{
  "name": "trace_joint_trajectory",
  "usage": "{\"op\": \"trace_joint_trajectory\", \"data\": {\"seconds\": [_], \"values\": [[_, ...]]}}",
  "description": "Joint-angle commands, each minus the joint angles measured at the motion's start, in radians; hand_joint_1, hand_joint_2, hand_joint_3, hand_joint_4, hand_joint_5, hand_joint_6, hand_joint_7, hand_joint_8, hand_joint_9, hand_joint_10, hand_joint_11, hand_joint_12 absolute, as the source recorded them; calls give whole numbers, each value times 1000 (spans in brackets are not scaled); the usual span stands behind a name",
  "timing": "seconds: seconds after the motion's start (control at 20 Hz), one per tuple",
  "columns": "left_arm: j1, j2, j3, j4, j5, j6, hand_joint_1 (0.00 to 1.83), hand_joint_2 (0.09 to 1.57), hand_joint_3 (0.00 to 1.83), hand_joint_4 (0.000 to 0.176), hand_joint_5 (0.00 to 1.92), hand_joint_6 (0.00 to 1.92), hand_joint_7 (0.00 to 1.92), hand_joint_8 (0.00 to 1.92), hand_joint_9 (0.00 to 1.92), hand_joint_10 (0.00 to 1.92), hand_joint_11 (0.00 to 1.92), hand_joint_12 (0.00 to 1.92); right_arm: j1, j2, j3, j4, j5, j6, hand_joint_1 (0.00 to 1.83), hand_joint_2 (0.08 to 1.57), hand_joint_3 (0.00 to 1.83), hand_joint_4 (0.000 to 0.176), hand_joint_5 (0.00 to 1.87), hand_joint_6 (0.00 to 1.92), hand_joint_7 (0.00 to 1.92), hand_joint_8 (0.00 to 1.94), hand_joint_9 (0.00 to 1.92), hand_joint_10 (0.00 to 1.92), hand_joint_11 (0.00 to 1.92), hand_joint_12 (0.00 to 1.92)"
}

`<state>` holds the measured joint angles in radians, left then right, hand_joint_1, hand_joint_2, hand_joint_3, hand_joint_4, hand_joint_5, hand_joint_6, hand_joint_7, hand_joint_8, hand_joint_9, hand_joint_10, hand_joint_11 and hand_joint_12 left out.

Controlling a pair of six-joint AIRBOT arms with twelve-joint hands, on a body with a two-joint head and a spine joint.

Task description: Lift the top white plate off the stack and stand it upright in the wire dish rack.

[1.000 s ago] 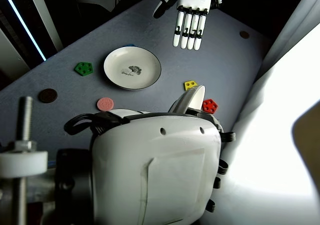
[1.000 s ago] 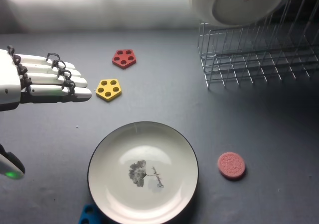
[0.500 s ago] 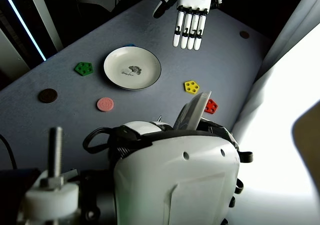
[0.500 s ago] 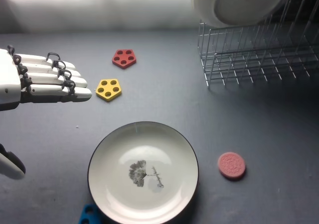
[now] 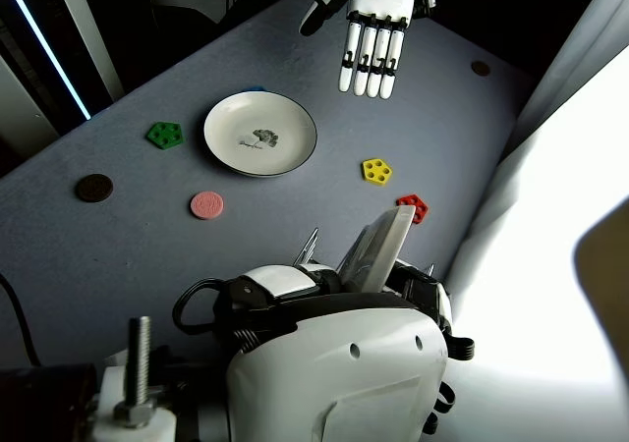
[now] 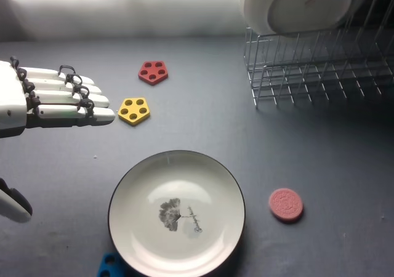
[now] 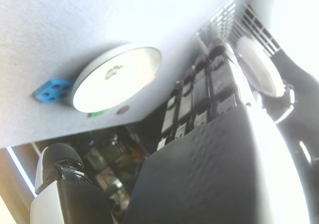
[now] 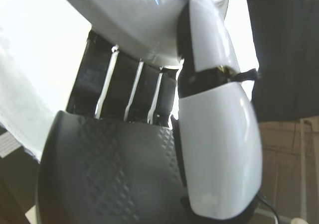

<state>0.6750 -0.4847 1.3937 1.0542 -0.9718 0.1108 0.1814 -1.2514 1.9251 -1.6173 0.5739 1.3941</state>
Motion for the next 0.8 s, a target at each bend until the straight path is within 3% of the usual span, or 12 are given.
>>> {"op": "trace_joint_trajectory", "data": {"seconds": [0.0,0.2,0.55,0.6,0.65,0.75], "values": [[-22,3,-7,-64,-59,-1,363,828,0,0,15,5,38,5,35,0,61,3,9,16,13,92,-9,23,1502,1027,0,0,1010,868,1168,382,1253,521,1011,1308],[-22,2,-7,-62,-59,-1,373,831,0,0,15,1,36,1,40,1,83,12,-5,12,45,103,-4,23,1499,1043,0,0,968,977,1118,470,1165,642,1007,1301],[-23,2,-9,-58,-59,-1,354,827,0,0,10,0,44,0,45,0,72,8,-39,12,56,103,-2,39,1497,1054,0,0,953,1023,1059,578,1127,687,1004,1301],[-23,2,-9,-58,-59,-1,345,822,0,0,9,1,42,0,47,1,74,9,-46,12,57,103,0,39,1486,1122,0,0,818,1174,906,793,971,910,866,1474],[-23,2,-9,-58,-59,-1,337,824,0,0,1,0,31,0,31,0,67,6,-50,12,58,103,2,39,1482,1140,0,0,776,1222,868,849,930,987,811,1551],[-23,2,-9,-58,-59,-1,328,828,1,0,3,1,30,2,40,5,75,9,-60,12,59,98,4,39,1498,1049,0,0,978,984,1062,573,1145,658,999,1306]]}}
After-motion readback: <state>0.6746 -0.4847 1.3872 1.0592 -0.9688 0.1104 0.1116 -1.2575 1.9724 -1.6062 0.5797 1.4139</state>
